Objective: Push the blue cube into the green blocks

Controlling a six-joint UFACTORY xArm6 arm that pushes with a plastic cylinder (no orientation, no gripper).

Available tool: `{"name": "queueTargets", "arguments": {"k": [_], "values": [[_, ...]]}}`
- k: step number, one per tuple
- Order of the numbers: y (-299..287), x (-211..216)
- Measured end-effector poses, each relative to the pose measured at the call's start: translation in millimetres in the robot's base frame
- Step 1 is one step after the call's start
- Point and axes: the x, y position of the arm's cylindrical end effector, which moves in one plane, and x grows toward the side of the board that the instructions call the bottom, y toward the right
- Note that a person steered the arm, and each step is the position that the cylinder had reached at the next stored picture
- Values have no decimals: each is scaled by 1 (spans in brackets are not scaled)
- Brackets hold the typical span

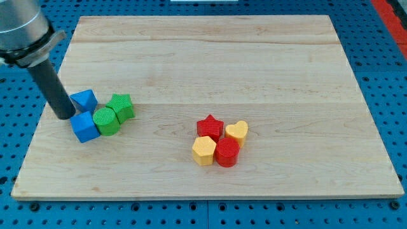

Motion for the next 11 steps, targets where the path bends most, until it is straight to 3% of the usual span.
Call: {"name": "queueTargets", "arguments": {"k": [1,2,5,10,11], "values": [[-26,30],[-15,67],[45,60],[57,28],[60,50]]}}
